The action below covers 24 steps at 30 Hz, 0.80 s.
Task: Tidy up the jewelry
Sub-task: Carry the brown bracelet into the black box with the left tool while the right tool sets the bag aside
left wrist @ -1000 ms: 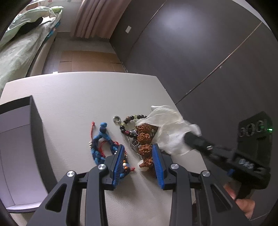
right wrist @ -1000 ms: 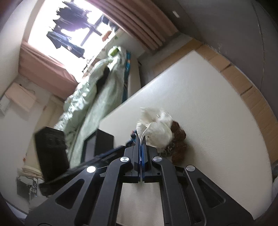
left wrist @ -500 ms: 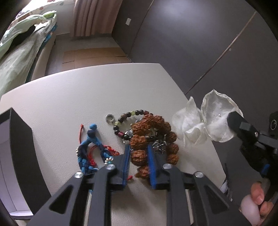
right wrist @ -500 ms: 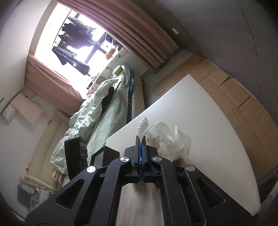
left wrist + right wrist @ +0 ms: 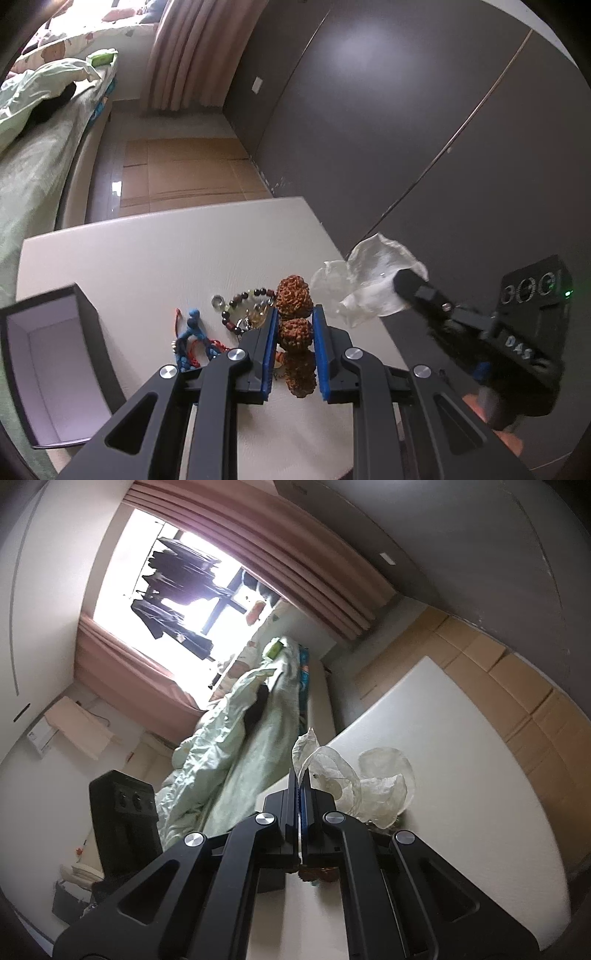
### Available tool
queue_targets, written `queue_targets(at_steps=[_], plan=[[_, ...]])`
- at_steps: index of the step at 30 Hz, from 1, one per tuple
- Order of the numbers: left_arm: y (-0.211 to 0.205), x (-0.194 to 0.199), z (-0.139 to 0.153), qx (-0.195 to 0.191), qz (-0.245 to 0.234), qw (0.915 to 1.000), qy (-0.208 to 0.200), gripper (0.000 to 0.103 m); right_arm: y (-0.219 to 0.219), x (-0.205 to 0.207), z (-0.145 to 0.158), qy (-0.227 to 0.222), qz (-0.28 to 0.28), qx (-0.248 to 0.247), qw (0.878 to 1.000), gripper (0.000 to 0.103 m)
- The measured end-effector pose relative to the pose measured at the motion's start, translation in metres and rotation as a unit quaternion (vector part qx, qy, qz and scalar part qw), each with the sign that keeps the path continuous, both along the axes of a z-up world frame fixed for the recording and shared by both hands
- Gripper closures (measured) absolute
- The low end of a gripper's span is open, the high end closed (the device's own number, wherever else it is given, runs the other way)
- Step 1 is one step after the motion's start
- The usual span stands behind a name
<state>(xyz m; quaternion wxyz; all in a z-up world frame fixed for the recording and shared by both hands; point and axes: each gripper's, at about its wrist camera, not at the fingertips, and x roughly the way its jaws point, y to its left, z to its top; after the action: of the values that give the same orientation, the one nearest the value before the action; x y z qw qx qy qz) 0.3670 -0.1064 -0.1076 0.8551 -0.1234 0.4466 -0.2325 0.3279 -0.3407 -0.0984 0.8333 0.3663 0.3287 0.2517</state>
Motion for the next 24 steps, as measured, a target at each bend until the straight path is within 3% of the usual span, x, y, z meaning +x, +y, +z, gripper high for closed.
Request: queue_targets(at_steps=[8, 15, 24], plan=[[0.040, -0.014, 0.037, -0.009, 0.041, 0.9990, -0.016, 0.087, 0.018, 0.006, 0.003, -0.015, 0.024, 0.033, 0.999, 0.100], [0.079, -0.027, 0.066, 0.007, 0.079, 0.9958, -0.046, 0.087, 0.049, 0.010, 0.007, -0.026, 0.066, 0.051, 0.996, 0.100], [0.132, -0.046, 0.081, 0.026, 0.136, 0.9882, -0.064, 0.087, 0.109, 0.014, 0.010, -0.026, 0.132, 0.064, 0.989, 0.100]])
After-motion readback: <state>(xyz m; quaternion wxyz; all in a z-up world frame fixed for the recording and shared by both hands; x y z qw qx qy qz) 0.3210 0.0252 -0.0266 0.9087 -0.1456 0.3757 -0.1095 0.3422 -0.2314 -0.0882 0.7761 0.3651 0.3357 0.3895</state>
